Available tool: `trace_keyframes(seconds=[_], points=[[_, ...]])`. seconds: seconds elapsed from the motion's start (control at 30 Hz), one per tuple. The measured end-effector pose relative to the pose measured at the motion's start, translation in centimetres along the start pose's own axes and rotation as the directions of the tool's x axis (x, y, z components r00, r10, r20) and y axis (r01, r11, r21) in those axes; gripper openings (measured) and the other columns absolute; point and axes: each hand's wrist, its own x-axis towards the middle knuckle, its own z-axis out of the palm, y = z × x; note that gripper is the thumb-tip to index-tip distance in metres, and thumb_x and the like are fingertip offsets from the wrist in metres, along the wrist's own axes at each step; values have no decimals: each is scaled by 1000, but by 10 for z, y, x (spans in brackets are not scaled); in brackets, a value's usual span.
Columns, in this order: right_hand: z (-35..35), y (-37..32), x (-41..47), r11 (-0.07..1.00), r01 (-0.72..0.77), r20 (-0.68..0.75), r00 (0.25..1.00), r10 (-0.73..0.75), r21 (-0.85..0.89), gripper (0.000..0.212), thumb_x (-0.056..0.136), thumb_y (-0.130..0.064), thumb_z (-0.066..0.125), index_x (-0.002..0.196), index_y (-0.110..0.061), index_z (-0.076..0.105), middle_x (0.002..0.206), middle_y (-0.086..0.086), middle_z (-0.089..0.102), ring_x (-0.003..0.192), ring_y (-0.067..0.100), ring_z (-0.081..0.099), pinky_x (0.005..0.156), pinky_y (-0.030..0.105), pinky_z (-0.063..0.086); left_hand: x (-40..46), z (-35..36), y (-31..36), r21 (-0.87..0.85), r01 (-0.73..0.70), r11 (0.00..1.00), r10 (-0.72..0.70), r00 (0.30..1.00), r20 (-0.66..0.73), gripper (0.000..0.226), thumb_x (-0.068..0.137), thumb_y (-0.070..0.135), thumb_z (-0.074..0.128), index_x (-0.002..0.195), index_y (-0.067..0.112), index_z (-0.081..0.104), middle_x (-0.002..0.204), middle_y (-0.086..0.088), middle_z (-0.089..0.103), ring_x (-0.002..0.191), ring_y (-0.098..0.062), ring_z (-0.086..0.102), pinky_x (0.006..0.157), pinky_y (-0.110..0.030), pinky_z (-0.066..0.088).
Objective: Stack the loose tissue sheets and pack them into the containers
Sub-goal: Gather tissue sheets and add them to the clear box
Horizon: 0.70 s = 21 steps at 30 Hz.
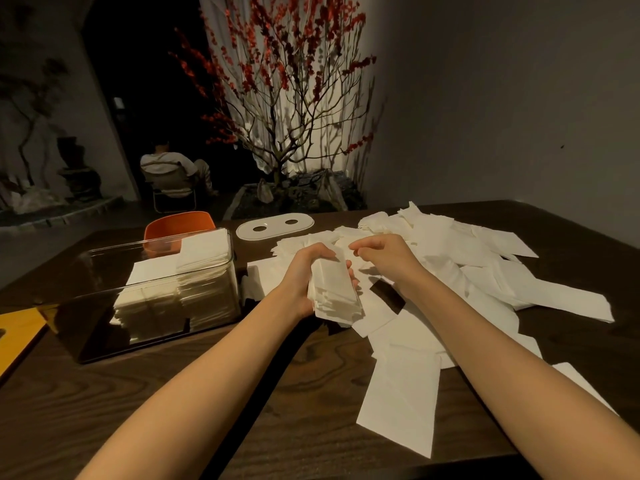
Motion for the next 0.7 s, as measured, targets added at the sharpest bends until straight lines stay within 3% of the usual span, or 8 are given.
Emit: trace_keyframes(seconds=[0.1,0.17,0.27,0.37,0.43,0.57,0.7], points=[[-11,2,-3,1000,23,4,1000,-23,-14,23,96,-5,51,107,-11,71,115,1,61,105,12,52,63,11,46,5,6,-2,2,-8,1000,8,1000,0,31,81,16,49,111,11,44,86,-13,53,72,-22,52,73,-37,46],[-16,4,-3,999,33,-2,999,-33,-33,23,96,-6,52,107,-13,71,109,-1,61,97,9,53,57,9,39,7,11,-4,21,-6,1000,6,1000,7,27,83,16,49,109,13,44,84,-12,54,72,-21,52,71,-36,46],[-28,5,-3,998,38,-26,999,-40,-57,20,96,-9,54,104,-15,71,97,-3,64,80,6,57,60,12,40,8,24,-9,50,-9,999,9,1000,6,26,82,15,50,108,14,46,87,-14,55,75,-21,53,72,-36,46],[-41,6,-4,995,50,-47,997,-54,-88,19,96,-9,54,102,-17,71,88,-4,63,75,8,59,61,13,44,9,37,-14,59,17,998,-19,999,35,17,82,16,50,97,10,49,81,-13,56,72,-22,52,74,-35,44],[-51,7,-7,989,60,-62,996,-69,-135,19,96,-9,54,101,-18,70,92,-1,65,75,10,60,64,14,47,10,47,-20,56,53,997,-56,996,62,16,79,17,51,93,8,51,79,-12,57,70,-22,53,72,-35,46],[-69,19,-14,963,68,-142,984,-107,-259,20,95,-7,54,97,-19,70,105,-1,62,88,11,57,70,15,45,10,58,-28,42,88,995,-91,994,67,44,67,17,60,110,11,49,83,-12,58,71,-24,56,71,-37,49],[-87,27,-25,906,81,-219,958,-186,-415,20,95,-9,55,101,-20,71,114,2,63,91,10,53,79,19,46,3,65,-28,-10,56,998,-55,995,86,48,71,16,56,118,11,48,82,-12,56,70,-23,54,68,-35,47]])
